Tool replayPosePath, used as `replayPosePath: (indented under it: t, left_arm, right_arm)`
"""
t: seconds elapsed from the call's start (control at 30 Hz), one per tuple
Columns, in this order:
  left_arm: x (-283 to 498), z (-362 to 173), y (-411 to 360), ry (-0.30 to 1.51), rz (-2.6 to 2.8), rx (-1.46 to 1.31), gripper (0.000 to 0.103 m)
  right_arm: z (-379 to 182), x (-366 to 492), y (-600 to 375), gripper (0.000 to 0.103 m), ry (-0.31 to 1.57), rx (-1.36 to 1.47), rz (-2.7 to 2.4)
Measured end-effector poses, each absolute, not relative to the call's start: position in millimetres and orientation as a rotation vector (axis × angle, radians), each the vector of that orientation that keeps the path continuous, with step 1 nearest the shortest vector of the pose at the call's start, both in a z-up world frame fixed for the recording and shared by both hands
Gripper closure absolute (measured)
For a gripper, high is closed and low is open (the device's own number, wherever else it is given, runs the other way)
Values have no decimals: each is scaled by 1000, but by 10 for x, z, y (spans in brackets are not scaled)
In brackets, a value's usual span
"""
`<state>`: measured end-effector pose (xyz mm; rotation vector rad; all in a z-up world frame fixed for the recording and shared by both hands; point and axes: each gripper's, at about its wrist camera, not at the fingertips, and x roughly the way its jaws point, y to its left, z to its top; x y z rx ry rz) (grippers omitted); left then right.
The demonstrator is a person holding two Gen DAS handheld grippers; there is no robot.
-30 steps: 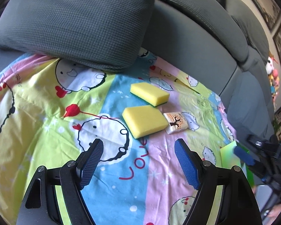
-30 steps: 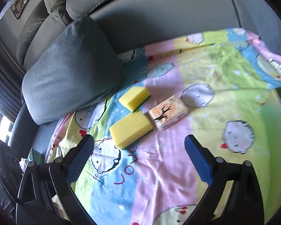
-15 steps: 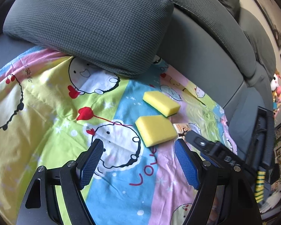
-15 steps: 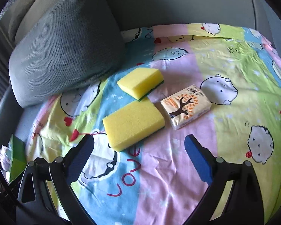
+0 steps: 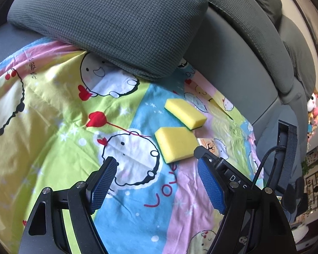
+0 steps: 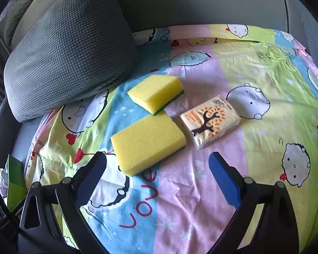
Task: Organize objects
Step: 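Move the right tool from the box to the yellow sponges, then lower the right tool onto the larger yellow sponge and close on it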
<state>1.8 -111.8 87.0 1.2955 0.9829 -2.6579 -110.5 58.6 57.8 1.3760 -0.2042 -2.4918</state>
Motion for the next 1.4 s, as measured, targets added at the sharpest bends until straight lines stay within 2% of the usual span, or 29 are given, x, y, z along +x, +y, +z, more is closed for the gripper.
replayPosePath:
  t: [0.6,0.8,1.0,1.13,1.4]
  left_arm:
    - [17,769,-1207,1041,-2578,1323,24]
    - [-6,731,-1194,1009,-2552,1351,24]
    - [-9,718,-1198,948,-2532,1368,24]
    - [-24,674,-1243,969,-2496,1379,24]
    - [-28,609,-1305,1005,-2447,1399,24]
  right_arm:
    - [562,-1268,225,6,-104,1371,-2431]
    - [493,-1271,275,6,-215,1385,-2410]
    - [490,-1267,286,6,-187,1377,-2446]
    - [487,-1306,323,6,-215,1375,-2447]
    - [281,-1458,174,6,-73,1423,-2452]
